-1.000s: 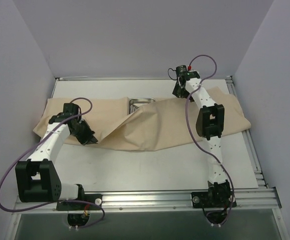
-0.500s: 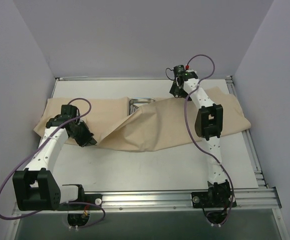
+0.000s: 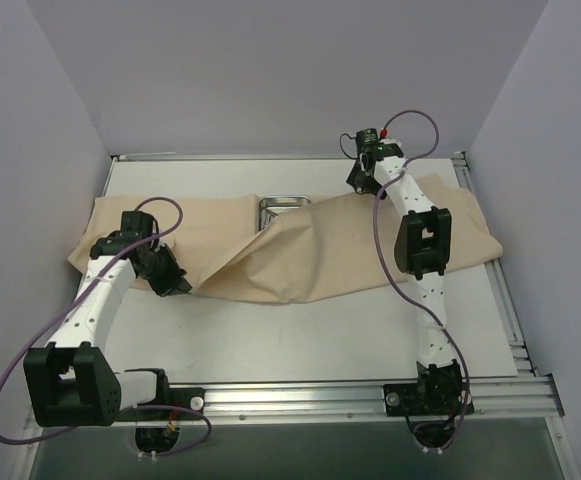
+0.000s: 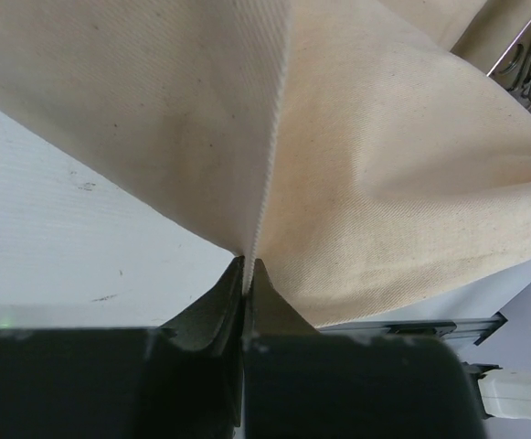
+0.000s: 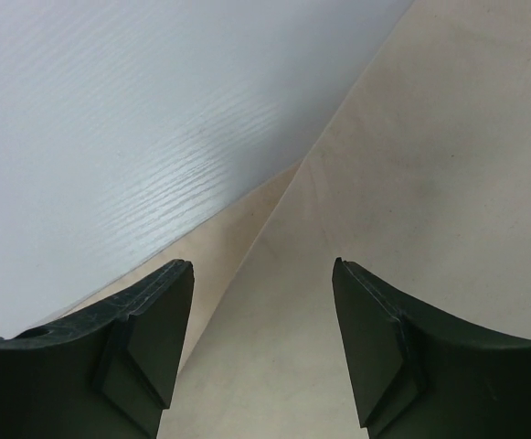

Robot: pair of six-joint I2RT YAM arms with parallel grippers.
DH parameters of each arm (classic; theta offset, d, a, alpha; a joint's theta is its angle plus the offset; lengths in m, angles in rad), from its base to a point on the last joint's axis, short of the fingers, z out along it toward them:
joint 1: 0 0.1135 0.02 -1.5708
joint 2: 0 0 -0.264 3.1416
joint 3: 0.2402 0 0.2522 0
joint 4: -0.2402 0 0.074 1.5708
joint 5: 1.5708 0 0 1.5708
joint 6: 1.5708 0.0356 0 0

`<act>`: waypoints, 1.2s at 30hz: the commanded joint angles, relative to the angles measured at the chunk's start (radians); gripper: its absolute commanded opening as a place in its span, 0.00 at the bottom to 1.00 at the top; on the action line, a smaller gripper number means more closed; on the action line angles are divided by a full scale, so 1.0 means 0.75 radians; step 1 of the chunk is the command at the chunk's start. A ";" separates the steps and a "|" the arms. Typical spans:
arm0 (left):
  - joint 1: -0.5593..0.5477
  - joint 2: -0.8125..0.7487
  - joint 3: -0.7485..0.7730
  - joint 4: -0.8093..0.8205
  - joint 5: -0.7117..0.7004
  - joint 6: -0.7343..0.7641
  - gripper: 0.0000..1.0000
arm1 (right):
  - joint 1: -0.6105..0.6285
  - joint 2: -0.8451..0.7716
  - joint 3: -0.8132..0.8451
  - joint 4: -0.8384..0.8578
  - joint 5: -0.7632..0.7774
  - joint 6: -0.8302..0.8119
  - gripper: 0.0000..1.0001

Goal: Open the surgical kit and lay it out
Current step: Open the surgical kit at the center of the board.

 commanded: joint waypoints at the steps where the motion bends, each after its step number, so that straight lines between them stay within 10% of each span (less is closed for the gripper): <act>1: 0.008 -0.044 0.037 -0.056 -0.020 0.038 0.02 | -0.032 0.018 -0.027 -0.010 -0.008 0.031 0.62; 10: 0.008 -0.052 0.074 -0.085 -0.055 0.068 0.02 | -0.069 0.004 -0.099 0.013 -0.038 0.040 0.49; 17: 0.016 -0.062 0.127 -0.103 -0.130 0.121 0.02 | -0.140 -0.052 -0.113 0.005 -0.026 0.015 0.06; 22: 0.025 -0.052 0.250 -0.148 -0.210 0.219 0.02 | -0.179 -0.166 -0.162 -0.075 0.019 -0.067 0.00; 36: 0.084 -0.236 0.144 -0.183 -0.134 0.238 0.02 | -0.239 -1.299 -1.415 -0.128 0.076 0.059 0.00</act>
